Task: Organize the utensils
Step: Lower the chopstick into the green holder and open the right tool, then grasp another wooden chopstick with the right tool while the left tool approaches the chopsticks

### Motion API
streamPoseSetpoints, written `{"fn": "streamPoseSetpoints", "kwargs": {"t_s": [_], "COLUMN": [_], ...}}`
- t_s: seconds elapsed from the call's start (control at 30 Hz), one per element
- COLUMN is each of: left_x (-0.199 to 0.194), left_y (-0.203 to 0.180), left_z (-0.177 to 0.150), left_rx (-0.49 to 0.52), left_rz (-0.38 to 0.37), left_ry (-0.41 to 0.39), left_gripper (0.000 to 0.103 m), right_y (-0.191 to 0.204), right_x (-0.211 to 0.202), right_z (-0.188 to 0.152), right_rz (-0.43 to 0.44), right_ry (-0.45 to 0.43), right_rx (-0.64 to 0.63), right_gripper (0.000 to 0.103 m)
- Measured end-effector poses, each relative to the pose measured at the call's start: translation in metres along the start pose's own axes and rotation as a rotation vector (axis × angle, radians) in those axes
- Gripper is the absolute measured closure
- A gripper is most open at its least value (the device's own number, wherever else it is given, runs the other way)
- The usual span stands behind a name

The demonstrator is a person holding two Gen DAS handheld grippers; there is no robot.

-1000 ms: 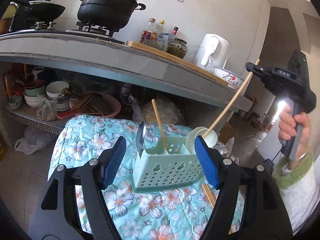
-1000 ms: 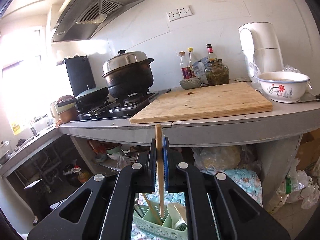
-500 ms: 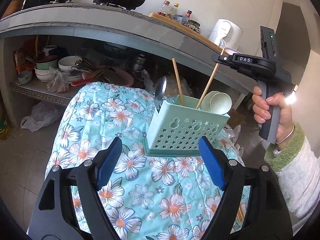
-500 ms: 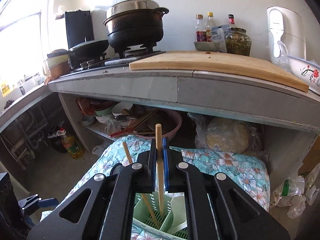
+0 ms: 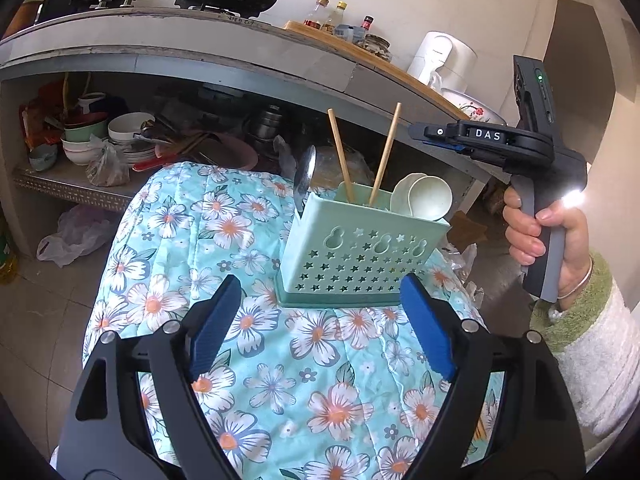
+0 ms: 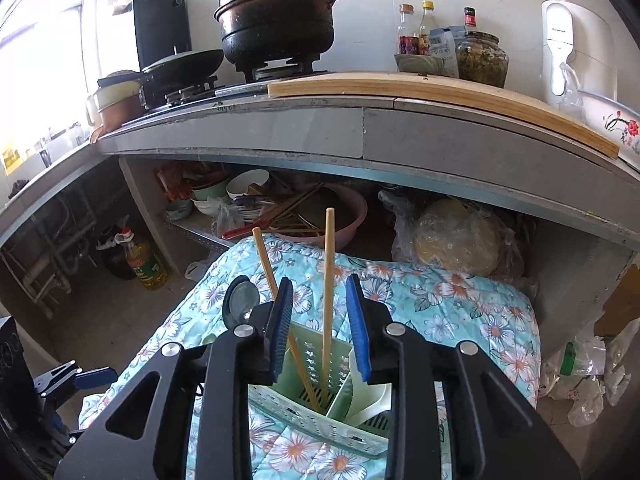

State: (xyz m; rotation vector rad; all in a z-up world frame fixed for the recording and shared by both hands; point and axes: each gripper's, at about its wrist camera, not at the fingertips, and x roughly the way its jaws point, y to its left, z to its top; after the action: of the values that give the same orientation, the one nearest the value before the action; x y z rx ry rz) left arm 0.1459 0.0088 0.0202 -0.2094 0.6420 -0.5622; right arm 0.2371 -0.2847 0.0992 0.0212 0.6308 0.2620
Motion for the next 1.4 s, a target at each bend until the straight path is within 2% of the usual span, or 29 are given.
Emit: {"fn": "streamPoseSetpoints", "kwargs": {"t_s": [0.17, 0.33, 0.5, 0.6, 0.87, 1.03, 1.17, 1.4], "left_x": [0.002, 0.006, 0.016, 0.023, 0.044, 0.061, 0.073, 0.095], "left_y": [-0.006, -0.015, -0.022, -0.028, -0.050, -0.064, -0.075, -0.089], "left_z": [-0.001, -0.004, -0.008, -0.012, -0.031, -0.047, -0.059, -0.077], "left_rx": [0.011, 0.032, 0.039, 0.052, 0.094, 0.098, 0.097, 0.065], "left_rz": [-0.007, -0.018, -0.035, -0.048, -0.095, -0.140, -0.184, -0.251], "left_ry": [0.006, 0.022, 0.053, 0.077, 0.164, 0.231, 0.293, 0.393], "left_gripper": [0.025, 0.025, 0.025, 0.025, 0.025, 0.025, 0.033, 0.052], "right_y": [-0.010, -0.028, -0.055, -0.076, -0.109, -0.115, -0.119, -0.123], "right_x": [-0.029, -0.069, -0.097, -0.105, -0.077, -0.050, -0.035, -0.031], "right_z": [-0.006, -0.026, -0.065, -0.099, -0.215, -0.269, -0.290, -0.298], "right_rz": [0.012, 0.035, 0.055, 0.057, 0.114, 0.167, 0.199, 0.245], "right_ry": [-0.039, -0.068, -0.034, 0.019, 0.247, 0.347, 0.377, 0.367], "right_rx": [0.044, 0.115, 0.214, 0.300, 0.560, 0.697, 0.769, 0.805], "right_gripper": [0.074, 0.073, 0.073, 0.073, 0.073, 0.078, 0.083, 0.092]}}
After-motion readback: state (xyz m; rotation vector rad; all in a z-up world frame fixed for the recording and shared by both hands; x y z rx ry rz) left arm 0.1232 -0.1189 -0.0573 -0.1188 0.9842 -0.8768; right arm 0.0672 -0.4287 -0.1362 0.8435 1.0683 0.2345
